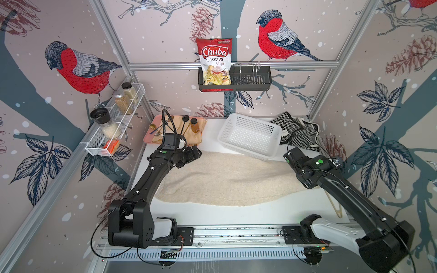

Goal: Roll up the scarf and place it into the basket
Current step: Fold the scarf at the center of the board, then move the basket to the center of the board.

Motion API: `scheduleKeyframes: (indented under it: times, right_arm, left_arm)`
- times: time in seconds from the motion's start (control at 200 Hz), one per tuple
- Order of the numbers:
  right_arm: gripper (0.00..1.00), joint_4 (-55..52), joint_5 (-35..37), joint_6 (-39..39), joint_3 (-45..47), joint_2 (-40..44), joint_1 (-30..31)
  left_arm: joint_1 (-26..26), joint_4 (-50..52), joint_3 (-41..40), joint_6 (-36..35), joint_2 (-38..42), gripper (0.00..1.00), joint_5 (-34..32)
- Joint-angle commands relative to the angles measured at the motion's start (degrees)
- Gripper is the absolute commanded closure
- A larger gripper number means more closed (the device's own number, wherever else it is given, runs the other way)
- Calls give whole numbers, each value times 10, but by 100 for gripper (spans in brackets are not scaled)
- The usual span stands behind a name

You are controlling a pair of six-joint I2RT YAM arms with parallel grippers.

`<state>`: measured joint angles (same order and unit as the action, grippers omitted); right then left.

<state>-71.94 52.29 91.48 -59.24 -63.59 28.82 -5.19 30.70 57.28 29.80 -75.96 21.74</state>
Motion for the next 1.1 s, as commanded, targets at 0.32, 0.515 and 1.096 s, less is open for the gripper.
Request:
scheduleKeyframes:
  times: [0.32, 0.515, 1.096]
  right_arm:
    - [100, 293, -182, -320, -203, -254, 245]
    - [100, 357, -270, -423, -393, -415, 339]
    - [98, 357, -505, -543, -707, -684, 422]
  left_arm:
    - [70, 72, 119, -3, -2, 4, -4]
    - [82, 153, 186, -29, 5, 3, -74]
    - [127, 215, 223, -41, 50, 4, -151]
